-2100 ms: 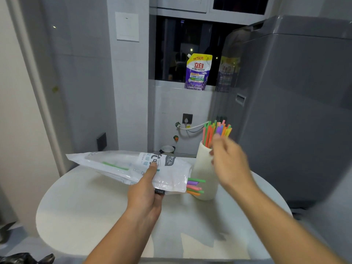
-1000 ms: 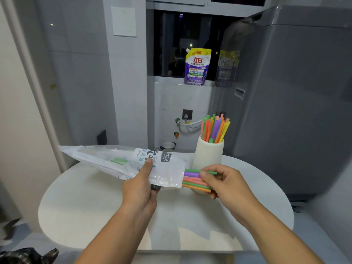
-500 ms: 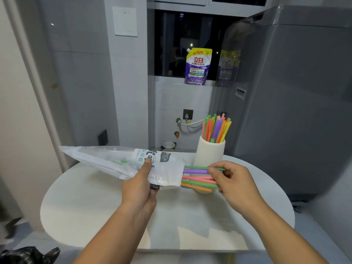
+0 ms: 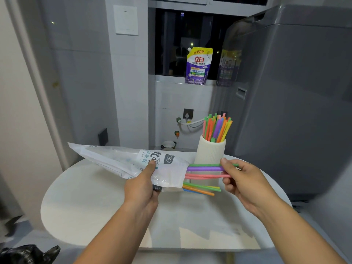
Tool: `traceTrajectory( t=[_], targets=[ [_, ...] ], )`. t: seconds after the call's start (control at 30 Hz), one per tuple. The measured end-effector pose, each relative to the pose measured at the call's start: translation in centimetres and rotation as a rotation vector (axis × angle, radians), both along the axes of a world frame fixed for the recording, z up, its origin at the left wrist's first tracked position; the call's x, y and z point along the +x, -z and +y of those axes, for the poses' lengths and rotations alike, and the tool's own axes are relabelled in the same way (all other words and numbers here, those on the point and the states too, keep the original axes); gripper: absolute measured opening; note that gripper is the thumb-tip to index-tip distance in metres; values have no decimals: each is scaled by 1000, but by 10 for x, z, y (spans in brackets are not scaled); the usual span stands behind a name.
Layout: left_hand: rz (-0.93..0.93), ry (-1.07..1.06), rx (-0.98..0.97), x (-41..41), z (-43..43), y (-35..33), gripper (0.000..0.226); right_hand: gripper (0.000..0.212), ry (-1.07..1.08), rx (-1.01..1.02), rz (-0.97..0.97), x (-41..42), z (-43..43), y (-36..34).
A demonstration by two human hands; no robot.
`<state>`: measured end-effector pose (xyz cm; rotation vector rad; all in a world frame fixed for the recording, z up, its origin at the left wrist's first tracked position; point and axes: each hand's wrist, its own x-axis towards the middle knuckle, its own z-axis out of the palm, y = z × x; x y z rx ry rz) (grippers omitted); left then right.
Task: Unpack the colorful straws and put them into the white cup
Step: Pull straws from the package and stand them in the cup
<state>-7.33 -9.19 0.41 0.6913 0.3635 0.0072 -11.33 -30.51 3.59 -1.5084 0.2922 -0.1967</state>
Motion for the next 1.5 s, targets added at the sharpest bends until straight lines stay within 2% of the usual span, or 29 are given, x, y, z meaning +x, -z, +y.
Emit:
traceTrajectory(
  t=[0.13,0.3,0.5,0.63,0.9,1.1,1.27,1.5],
  targets=[
    [8,-1,-28,0,0,0,39,28,-9,195,20,0,5,-7],
    [12,5,-50,-1,-2,1,39,22,-99,460,17,-1,13,-4],
    [23,50,-54,-3,-8,3,38,15,-114,547,18,4,24,4],
    [36,53,-63,-2,-7,4,33,17,-106,484,-13,9,29,9],
    [57,51,-90,-2,-8,3,26,24,56,135,-207,14,30,5],
    [72,35,-137,-1,-6,2,24,27,79,2,-270,10,10,-14],
    [75,0,-176,3,-1,1,37,30,77,-67,-301,2,-14,-48],
    [73,-5,-203,7,0,3,39,29,70,-177,-304,-5,-47,-86]
  ],
)
